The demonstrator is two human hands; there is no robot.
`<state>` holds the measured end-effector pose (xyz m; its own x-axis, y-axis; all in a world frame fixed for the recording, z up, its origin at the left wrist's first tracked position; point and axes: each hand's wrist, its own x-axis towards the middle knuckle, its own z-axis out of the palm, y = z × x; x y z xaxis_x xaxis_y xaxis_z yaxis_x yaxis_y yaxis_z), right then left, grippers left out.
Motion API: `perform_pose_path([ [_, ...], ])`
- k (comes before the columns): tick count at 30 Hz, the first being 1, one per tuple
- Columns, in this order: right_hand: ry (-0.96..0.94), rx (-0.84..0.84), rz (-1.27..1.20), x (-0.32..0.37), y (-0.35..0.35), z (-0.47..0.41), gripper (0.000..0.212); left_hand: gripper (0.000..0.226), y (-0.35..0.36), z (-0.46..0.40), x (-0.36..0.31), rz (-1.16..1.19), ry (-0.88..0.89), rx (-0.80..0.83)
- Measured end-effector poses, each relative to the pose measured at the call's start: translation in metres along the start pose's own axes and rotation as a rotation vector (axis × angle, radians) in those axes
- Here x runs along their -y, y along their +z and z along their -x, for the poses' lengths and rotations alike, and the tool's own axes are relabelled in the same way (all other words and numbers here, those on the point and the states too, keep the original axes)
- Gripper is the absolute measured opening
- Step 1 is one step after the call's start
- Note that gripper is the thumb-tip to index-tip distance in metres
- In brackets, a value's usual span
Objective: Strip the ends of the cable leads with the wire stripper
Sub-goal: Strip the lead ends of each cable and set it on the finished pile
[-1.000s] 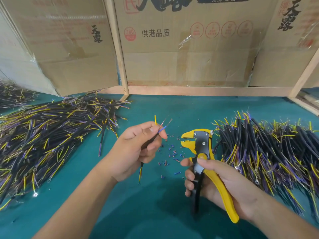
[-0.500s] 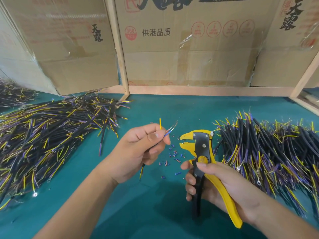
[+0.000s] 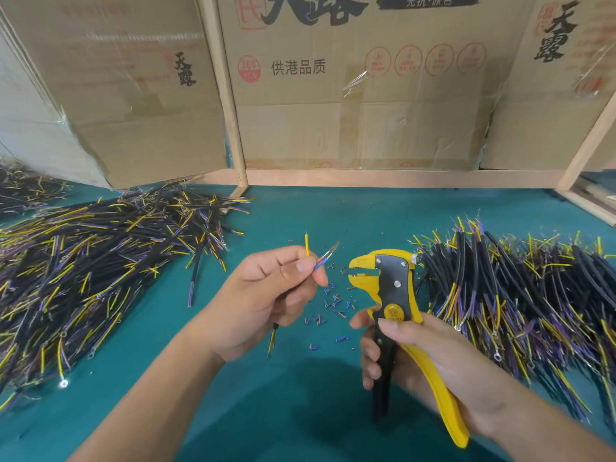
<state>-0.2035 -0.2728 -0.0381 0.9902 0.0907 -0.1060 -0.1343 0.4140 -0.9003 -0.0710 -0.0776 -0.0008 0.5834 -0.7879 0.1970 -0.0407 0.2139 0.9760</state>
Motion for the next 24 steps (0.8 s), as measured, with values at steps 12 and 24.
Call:
perform_pose_path([
  [12, -0.024, -0.032, 0.506, 0.023, 0.007, 0.019, 0.046, 0.024, 0.0, -0.001, -0.001, 0.008, 0.043, -0.016],
  [24, 0.024, -0.124, 1.635, -0.005, 0.008, 0.015, 0.062, 0.032, 0.016, -0.026, -0.001, 0.097, -0.052, -0.255],
])
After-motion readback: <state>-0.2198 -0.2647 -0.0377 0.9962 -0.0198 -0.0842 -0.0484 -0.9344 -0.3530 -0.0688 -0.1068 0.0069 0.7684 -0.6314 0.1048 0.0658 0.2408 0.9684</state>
